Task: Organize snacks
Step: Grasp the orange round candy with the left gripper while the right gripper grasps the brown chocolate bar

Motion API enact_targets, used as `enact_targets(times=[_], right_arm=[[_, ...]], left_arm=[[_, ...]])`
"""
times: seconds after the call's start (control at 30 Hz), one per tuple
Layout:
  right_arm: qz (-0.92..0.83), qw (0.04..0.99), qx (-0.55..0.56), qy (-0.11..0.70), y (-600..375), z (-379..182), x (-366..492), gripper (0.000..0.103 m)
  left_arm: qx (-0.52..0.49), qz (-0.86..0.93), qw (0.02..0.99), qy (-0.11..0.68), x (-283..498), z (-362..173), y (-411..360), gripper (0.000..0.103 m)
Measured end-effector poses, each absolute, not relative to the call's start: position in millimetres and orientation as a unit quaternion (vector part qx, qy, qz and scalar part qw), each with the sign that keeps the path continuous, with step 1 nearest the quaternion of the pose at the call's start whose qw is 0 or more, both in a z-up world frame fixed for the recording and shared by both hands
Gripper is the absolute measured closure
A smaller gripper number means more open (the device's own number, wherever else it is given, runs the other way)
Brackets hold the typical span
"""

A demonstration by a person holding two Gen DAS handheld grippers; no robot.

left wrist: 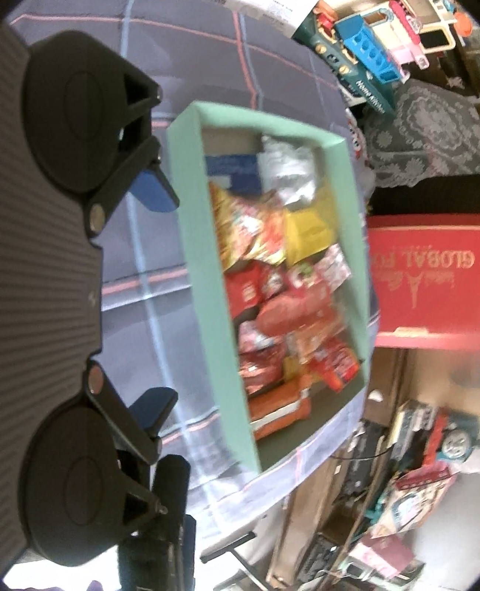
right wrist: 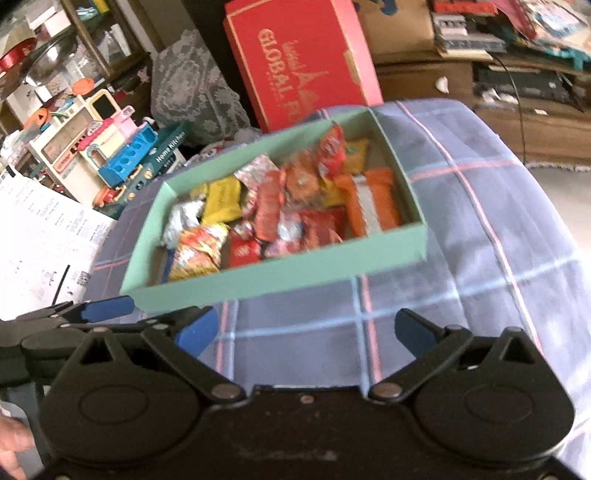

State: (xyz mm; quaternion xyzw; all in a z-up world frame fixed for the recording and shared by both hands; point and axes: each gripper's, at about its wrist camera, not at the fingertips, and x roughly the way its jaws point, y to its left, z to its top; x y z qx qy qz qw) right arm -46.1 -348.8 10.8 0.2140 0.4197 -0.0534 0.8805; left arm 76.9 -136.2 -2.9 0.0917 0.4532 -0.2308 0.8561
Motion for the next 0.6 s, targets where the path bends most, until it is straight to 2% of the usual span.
enact_targets(times=[0.5, 0.57, 0.6], right_arm=[[-0.098, 0.853, 0.248, 0.448, -375.1, -42.2, -126.3, 0.001], [-0.094, 0.856, 0.232, 0.452, -368.9, -45.9, -131.9, 0.011], [-0.089, 0.857, 0.226, 0.455, -366.0, -47.3, -133.5, 0.013]], left_arm=[[0.136, -0.285, 0.810, 0.493, 18.2, -60.7, -155.2, 0.000], [0.142, -0.292, 0.807, 0.494, 11.7, -66.4, -159.3, 0.002], [0.145, -0.296, 0.805, 0.494, 8.9, -68.6, -161.6, 0.006]])
